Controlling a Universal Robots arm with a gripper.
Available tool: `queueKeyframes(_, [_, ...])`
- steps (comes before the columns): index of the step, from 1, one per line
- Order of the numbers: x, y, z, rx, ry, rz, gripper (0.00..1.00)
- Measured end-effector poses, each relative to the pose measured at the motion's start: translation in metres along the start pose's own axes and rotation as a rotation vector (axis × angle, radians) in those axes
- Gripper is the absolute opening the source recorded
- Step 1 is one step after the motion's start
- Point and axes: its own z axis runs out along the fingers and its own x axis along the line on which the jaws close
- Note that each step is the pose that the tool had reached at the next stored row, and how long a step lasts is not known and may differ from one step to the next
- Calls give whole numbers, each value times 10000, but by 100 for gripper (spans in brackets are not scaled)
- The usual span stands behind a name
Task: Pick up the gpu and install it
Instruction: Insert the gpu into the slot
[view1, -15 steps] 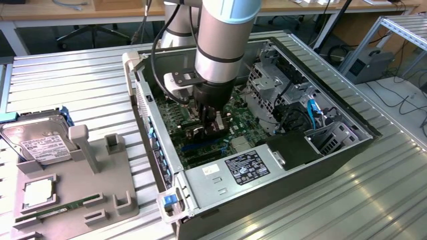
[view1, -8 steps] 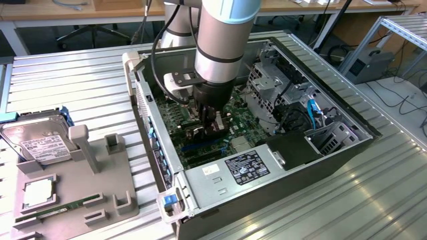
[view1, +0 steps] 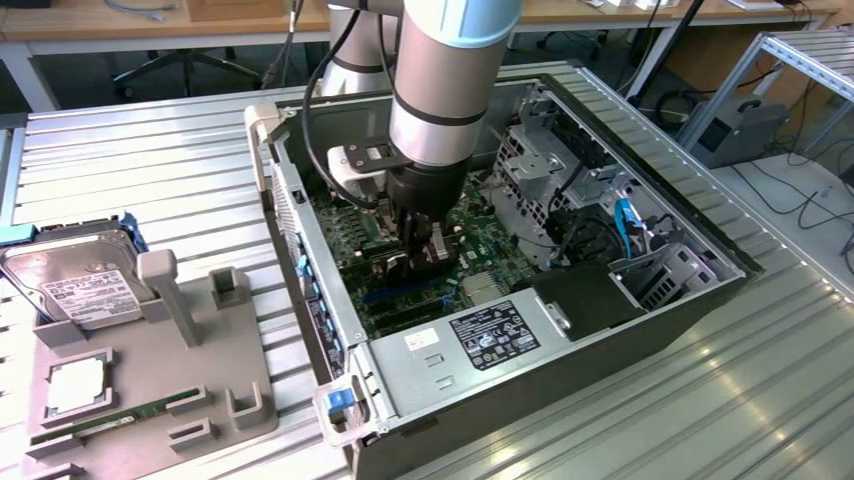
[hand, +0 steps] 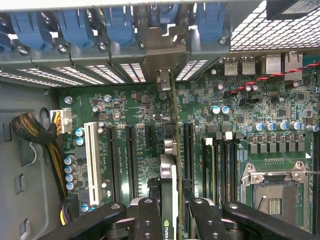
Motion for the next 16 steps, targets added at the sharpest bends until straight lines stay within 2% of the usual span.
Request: queueKeyframes(16, [0, 1, 16, 1, 0, 0, 27])
